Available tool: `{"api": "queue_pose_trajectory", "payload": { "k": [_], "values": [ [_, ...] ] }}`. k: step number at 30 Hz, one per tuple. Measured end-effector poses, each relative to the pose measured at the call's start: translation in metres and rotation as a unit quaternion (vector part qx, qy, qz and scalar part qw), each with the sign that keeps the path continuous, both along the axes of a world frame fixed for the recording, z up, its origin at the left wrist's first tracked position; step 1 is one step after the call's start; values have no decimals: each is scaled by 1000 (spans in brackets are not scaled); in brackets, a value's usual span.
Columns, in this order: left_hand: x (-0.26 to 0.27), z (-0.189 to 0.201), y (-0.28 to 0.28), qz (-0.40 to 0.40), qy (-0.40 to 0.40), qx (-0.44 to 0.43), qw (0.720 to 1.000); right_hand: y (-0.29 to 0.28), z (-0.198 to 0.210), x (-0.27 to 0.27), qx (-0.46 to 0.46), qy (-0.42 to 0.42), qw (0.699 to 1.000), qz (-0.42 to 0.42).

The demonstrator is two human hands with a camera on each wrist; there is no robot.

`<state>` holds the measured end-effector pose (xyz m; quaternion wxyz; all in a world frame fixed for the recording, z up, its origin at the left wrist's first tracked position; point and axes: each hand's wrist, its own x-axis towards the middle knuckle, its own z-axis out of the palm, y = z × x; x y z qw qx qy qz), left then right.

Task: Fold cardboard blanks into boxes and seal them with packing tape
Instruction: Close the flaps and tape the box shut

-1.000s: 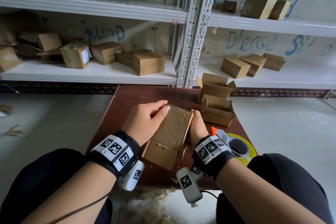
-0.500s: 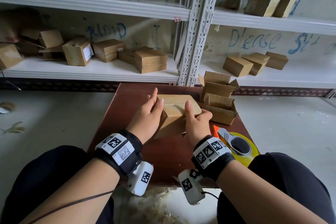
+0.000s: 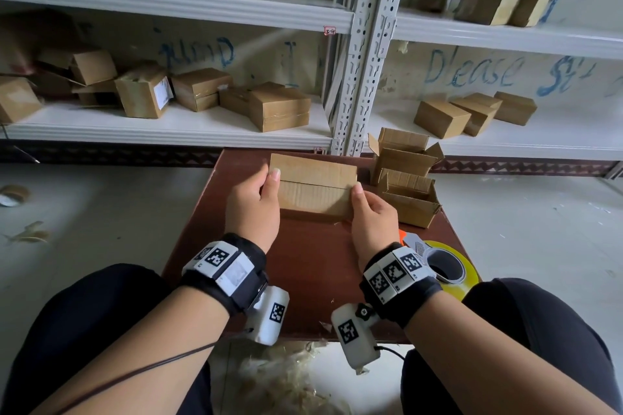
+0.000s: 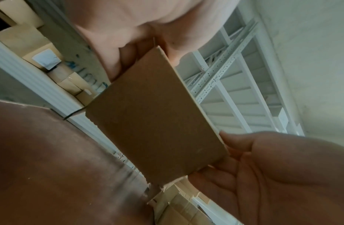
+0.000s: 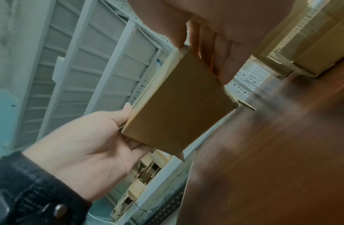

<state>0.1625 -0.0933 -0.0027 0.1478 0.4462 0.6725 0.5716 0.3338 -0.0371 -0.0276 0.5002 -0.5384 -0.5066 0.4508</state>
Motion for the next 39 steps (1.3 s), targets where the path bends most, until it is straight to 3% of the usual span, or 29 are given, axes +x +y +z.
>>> {"api": "queue_pose_trajectory", "payload": {
  "k": [6,8,10,14,25,39],
  "values": [
    [-10,-1,4,36,-60,33,997,0,1,1,-68,76,995,8],
    [-10,0,5,45,-142,42,988,1,2,1,-74,101,992,13],
    [-10,2,7,60,-263,55,961,3,4,2,-76,133,988,17],
    [-12,9,9,46,-346,59,935,2,7,1,-67,185,980,32],
    [-9,10,6,-6,-374,71,925,4,13,3,-51,256,965,7],
    [-13,13,6,-64,-400,58,913,4,12,-1,-64,257,961,81]
  ]
}}
